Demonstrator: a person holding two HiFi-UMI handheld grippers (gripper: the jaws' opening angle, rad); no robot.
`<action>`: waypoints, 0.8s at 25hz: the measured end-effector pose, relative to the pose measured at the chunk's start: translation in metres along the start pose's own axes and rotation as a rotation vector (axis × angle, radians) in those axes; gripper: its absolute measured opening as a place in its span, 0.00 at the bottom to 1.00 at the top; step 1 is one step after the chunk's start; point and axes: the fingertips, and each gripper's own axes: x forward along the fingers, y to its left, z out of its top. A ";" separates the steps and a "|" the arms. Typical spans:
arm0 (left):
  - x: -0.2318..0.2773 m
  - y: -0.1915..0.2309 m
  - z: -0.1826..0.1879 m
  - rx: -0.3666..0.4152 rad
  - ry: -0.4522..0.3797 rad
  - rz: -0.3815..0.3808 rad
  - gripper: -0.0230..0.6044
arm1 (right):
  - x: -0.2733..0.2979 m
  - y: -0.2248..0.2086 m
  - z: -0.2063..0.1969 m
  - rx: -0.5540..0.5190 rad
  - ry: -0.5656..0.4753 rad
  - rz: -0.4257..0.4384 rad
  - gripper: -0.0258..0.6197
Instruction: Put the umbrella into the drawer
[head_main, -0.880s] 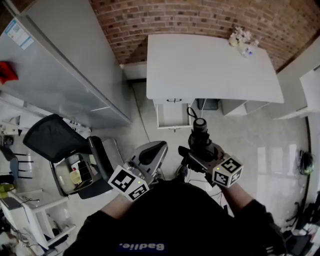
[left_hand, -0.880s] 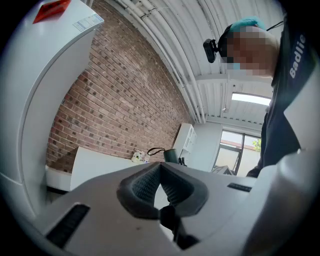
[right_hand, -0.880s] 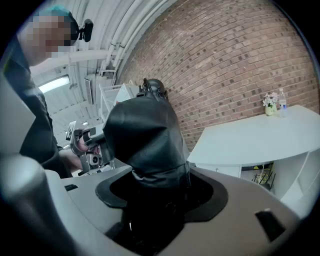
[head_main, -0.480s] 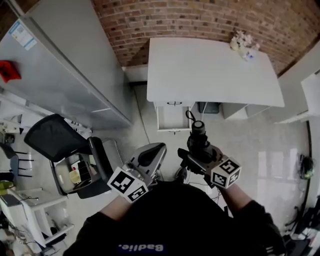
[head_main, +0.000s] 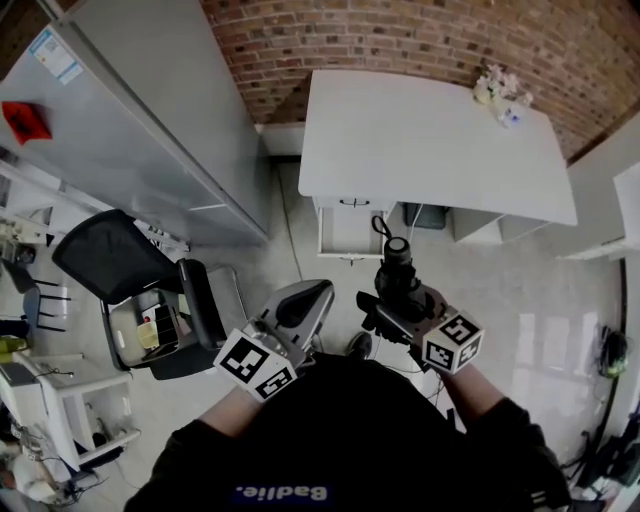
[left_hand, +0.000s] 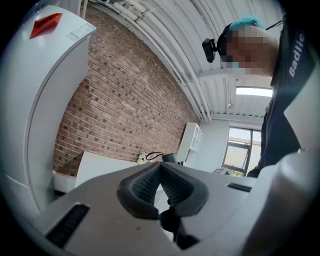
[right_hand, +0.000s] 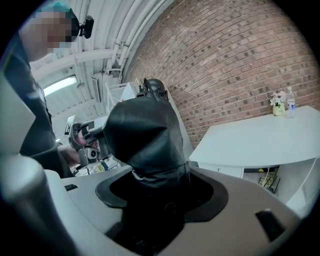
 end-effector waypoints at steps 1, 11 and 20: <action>0.000 0.001 0.000 0.003 -0.004 0.009 0.03 | 0.001 -0.002 -0.002 -0.003 0.006 0.004 0.48; 0.001 0.052 0.005 -0.035 -0.027 -0.003 0.03 | 0.049 -0.011 -0.014 0.000 0.081 -0.026 0.48; -0.003 0.125 0.012 -0.073 0.011 -0.100 0.03 | 0.125 -0.030 -0.027 -0.065 0.182 -0.145 0.48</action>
